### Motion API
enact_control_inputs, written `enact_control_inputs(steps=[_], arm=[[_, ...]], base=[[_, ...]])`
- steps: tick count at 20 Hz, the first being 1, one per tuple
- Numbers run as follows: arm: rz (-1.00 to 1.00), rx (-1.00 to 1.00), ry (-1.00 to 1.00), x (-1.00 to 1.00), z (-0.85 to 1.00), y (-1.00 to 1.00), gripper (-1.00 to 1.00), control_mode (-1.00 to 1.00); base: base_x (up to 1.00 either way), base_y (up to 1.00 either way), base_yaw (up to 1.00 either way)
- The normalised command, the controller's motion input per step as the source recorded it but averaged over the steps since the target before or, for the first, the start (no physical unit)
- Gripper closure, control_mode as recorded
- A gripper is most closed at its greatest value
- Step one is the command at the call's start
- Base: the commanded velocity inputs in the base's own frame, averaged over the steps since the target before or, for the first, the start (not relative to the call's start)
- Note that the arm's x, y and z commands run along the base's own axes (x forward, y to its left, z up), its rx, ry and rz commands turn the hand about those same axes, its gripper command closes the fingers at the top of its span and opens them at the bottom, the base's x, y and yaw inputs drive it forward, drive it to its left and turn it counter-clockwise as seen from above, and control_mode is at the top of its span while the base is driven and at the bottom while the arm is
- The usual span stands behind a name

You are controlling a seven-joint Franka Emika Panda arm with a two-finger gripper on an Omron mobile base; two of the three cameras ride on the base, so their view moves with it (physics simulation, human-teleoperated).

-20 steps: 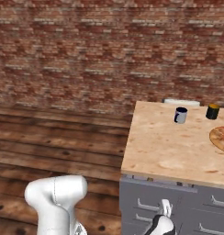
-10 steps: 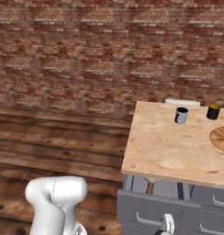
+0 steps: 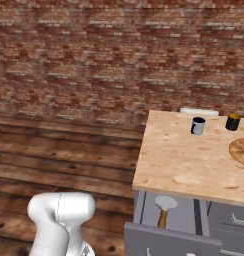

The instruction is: Take the pizza cutter from the drawer on the right and place it on the dining counter for cutting.

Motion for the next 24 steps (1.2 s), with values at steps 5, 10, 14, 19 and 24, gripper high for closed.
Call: enact_control_inputs(steps=[5, 10, 14, 19, 24], arm=[[0.00, 0.00, 0.00, -0.98, -0.32, -0.48, 1.00, -1.00], [-0.01, 0.00, 0.00, -0.99, -0.31, -0.42, 1.00, -1.00], [-0.01, 0.00, 0.00, -0.97, -0.27, -0.41, 1.00, -1.00], [-0.01, 0.00, 0.00, -0.78, -0.12, -0.42, 1.00, -1.00], [-0.02, 0.00, 0.00, -0.20, 0.00, -0.16, 1.00, -1.00]], base=[[0.00, 0.00, 0.00], [0.00, 0.00, 0.00], [0.00, 0.00, 0.00], [0.00, 0.00, 0.00], [0.00, 0.00, 0.00]])
